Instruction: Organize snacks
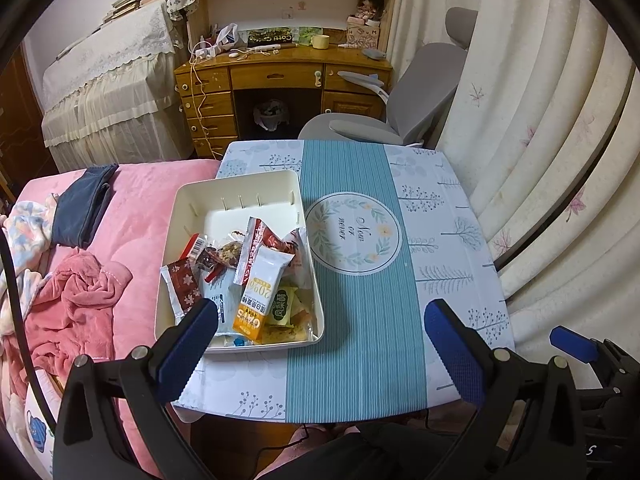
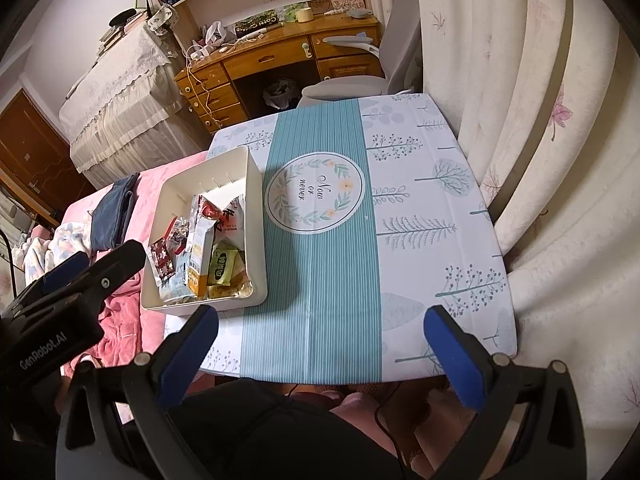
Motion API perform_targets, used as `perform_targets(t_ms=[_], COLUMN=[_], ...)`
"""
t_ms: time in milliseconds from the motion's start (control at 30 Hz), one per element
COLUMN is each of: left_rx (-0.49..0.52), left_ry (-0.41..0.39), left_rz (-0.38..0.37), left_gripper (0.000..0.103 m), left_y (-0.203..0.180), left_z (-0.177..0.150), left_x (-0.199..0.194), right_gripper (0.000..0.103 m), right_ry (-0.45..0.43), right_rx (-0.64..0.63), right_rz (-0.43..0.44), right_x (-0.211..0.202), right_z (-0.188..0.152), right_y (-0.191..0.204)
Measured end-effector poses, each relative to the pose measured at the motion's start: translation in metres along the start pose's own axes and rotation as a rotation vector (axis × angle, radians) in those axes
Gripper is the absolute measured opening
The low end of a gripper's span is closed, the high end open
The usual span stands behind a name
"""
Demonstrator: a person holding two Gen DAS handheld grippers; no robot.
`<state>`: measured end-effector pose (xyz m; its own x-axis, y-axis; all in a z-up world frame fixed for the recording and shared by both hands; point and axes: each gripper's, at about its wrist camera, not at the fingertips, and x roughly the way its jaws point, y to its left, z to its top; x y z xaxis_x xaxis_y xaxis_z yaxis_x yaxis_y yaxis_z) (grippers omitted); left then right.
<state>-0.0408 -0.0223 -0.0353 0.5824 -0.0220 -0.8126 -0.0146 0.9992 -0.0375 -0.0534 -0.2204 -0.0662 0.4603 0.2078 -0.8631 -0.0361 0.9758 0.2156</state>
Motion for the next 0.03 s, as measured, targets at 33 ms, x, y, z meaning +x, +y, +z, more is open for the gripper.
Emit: perform_targets(t_ms=[33], left_rx=[-0.001], left_ry=[0.001], left_rz=[0.001], left_gripper=[0.102], left_y=[0.0001], left_z=[0.0015], left_x=[0.0004], right_gripper=[0.103], right_ry=[0.001], right_rx=[-0.001], right_rz=[0.001], right_x=[-0.0002], right_z=[-0.0009], right_y=[0.0008])
